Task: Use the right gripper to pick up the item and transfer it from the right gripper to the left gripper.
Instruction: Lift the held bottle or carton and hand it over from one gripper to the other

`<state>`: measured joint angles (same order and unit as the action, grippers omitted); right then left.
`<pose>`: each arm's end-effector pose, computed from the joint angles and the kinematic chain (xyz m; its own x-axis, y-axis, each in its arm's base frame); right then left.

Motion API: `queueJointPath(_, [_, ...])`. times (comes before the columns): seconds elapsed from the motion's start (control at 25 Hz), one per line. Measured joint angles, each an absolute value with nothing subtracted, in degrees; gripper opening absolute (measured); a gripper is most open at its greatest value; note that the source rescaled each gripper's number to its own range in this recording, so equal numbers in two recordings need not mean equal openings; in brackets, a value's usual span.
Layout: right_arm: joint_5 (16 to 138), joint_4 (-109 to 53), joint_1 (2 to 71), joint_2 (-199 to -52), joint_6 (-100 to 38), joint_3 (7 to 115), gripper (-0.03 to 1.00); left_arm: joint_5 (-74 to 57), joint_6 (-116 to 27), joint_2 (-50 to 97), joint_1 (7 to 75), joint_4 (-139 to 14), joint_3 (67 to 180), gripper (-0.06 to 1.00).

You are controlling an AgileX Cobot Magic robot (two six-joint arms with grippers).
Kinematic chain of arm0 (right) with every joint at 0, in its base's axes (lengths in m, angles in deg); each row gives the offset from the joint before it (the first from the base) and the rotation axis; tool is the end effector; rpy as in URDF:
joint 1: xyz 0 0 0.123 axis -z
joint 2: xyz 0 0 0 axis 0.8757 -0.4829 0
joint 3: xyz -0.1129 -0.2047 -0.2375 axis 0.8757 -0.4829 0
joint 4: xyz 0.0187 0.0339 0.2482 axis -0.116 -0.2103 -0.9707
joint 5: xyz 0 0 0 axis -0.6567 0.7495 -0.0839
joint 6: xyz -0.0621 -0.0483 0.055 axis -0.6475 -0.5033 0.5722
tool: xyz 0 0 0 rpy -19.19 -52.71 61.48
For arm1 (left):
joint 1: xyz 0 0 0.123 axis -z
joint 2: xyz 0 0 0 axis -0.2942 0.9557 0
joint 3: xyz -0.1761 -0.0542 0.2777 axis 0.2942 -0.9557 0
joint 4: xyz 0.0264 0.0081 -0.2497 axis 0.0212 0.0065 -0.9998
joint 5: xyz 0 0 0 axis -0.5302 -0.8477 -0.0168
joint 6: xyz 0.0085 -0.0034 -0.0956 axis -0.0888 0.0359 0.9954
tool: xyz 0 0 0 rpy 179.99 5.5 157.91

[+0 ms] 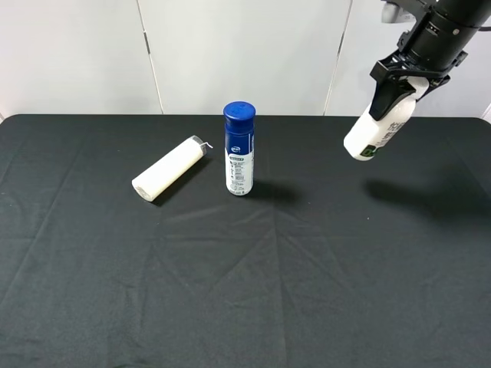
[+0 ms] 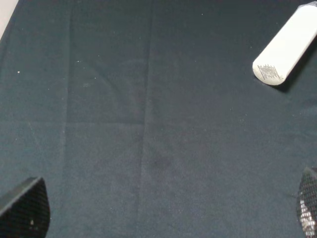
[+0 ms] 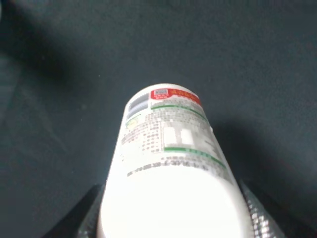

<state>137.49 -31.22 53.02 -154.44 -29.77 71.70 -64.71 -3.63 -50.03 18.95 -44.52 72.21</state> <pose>0.3765 0.0706 0.3394 -0.8585 -0.4259 -0.2856 -0.4657 0.8807 0.0866 -0.0488 0.0083 0.2739 -0.4433 -0.0562 -0.8946 -0.0619 0.9976 -0.0320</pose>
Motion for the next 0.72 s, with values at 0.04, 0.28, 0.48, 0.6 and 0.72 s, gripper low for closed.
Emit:
queueJointPath(0.04, [137.5,-31.2,52.5,-154.1,-29.4,71.7,0.01,-64.7,-3.6,-50.0,19.0,-44.5,72.2,1.00])
queueJointPath(0.28, [137.7,-32.3,50.9,-151.4,-27.4,71.7,0.01,-64.7,-3.6,-50.0,19.0,-44.5,72.2,1.00])
queueJointPath(0.48, [137.7,-33.7,50.9,-149.5,-26.3,71.6,0.01,-64.7,-3.6,-50.0,19.0,-44.5,72.2,1.00])
queueJointPath(0.6, [137.9,-34.6,50.9,-147.7,-25.4,71.6,0.01,-64.7,-3.6,-50.0,19.0,-44.5,72.2,1.00])
queueJointPath(0.72, [138.0,-35.3,50.9,-145.5,-24.6,71.6,0.01,-64.7,-3.6,-50.0,19.0,-44.5,72.2,1.00])
